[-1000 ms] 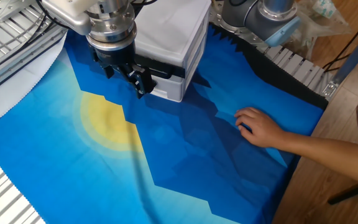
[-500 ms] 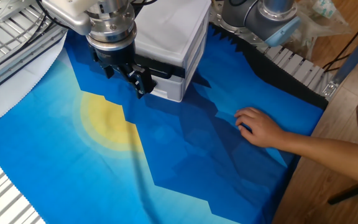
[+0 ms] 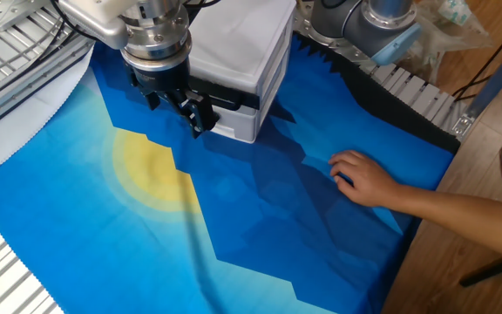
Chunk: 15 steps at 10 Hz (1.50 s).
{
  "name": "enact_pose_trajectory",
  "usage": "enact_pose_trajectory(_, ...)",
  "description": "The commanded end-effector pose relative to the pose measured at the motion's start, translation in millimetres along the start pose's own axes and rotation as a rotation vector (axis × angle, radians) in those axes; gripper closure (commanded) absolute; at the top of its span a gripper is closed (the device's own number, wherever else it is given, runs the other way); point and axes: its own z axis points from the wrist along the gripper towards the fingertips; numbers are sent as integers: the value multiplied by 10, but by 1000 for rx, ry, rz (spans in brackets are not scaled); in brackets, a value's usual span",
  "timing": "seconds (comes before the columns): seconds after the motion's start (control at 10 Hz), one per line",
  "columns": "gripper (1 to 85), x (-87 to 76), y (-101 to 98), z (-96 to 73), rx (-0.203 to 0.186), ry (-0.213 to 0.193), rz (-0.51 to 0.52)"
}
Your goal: Take something out of a drawer
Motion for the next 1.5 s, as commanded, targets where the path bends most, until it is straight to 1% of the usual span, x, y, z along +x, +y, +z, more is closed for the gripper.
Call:
enact_pose_trajectory(0.0, 847, -70, -19, -1, 19, -25, -223)
enact_pose_trajectory(0.1, 847, -73, -17, 10, 27, -24, -228)
enact_pose_trajectory(0.4, 847, -97, 0, 12, 28, -33, -254)
enact_pose_trajectory(0.5, 847, -82, -11, 4, 34, -27, -282)
enact_pose_trajectory(0.6, 847, -4, -60, -11, 50, 3, -313)
enact_pose_trajectory(0.7, 847, 29, -80, -22, 56, 16, -378)
enact_pose_trajectory(0.8, 847, -4, -78, -34, 60, 6, -475)
enact_pose_trajectory(0.9, 847, -28, -50, -49, 61, -1, -615)
enact_pose_trajectory(1.0, 847, -24, -7, -47, 54, -1, -746)
enact_pose_trajectory(1.1, 847, -43, -33, -51, 75, 0, -845)
enact_pose_trajectory(1.2, 847, -83, 45, -86, 68, -32, -937)
enact_pose_trajectory(1.3, 837, -48, 188, -110, 7, -52, -1012)
enact_pose_trajectory(1.4, 703, -63, 69, -99, 41, -32, -1133)
